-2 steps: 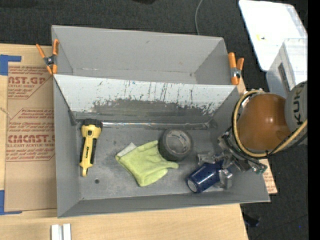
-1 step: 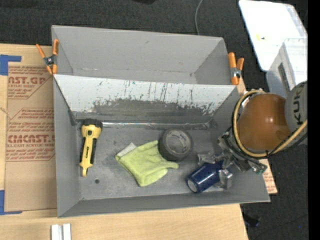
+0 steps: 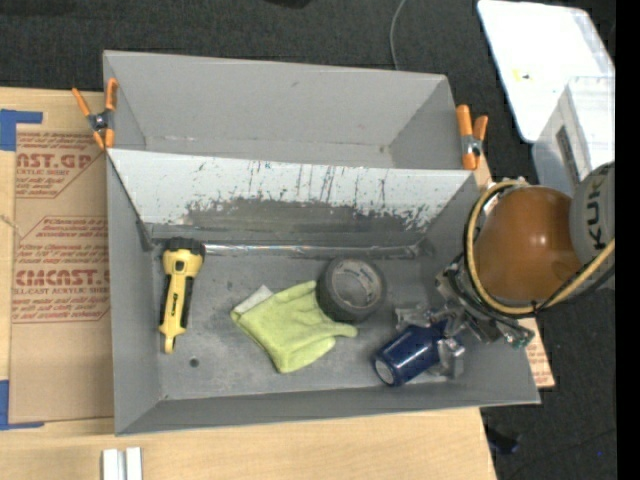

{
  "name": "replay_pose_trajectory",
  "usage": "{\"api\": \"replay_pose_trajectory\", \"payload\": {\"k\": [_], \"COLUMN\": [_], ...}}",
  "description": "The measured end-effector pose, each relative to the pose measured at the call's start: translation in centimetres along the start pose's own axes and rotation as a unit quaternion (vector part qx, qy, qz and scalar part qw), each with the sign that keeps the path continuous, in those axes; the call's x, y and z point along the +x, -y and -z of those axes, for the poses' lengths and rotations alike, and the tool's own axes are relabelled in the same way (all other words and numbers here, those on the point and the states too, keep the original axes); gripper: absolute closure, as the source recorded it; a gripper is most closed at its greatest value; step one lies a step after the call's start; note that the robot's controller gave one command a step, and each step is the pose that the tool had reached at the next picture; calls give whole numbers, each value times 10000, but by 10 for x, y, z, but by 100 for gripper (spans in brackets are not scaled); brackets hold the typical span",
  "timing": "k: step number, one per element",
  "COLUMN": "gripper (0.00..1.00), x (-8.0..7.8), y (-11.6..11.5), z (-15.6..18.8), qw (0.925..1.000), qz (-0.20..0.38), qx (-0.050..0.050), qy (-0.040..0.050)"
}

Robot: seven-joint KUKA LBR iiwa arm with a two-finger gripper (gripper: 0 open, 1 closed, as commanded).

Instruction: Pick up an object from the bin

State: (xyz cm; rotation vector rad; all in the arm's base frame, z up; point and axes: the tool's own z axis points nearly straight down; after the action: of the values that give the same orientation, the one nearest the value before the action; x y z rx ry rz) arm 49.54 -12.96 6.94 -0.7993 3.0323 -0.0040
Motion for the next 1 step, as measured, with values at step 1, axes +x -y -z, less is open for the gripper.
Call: {"api": "replay_pose_trajectory", "payload": {"k": [1], "gripper": [100], "x": [0], "y": [0], "z": [0], "qw": [10000], "qz": [0], "qx": [0], "qy": [0]}}
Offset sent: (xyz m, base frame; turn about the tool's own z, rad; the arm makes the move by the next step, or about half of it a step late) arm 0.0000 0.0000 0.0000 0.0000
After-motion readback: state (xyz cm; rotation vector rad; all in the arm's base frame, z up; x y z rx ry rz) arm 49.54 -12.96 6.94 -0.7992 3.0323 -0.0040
